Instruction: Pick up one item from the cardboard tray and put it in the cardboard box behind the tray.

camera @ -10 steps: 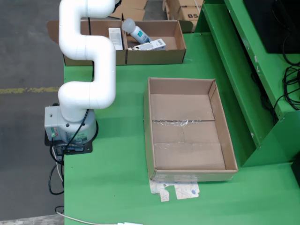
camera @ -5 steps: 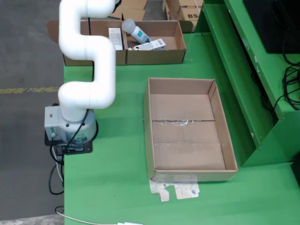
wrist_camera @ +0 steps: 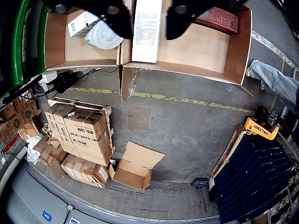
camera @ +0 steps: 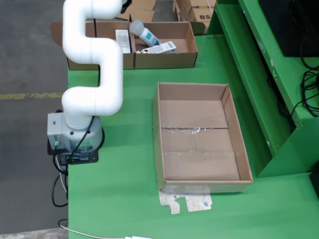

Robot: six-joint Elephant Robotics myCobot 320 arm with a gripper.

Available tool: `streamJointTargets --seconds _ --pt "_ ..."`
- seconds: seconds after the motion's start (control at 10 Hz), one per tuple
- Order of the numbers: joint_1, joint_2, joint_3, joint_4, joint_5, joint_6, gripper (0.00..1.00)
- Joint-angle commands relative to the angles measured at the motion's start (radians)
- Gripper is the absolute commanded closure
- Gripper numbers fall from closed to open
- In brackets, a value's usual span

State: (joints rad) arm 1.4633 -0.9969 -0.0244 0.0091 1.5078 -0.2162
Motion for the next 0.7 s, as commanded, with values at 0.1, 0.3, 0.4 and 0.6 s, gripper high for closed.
streamJointTargets --seconds 0.1,0.3,0.4,0.6 --pt "0.006 0.031 0.024 0.011 0.004 -0.001 0.30" --pt "0.006 0.031 0.024 0.011 0.004 -0.001 0.10" --pt "0.006 0.031 0.024 0.011 0.004 -0.001 0.00" --pt "0.006 0.031 0.024 0.011 0.004 -0.001 0.00"
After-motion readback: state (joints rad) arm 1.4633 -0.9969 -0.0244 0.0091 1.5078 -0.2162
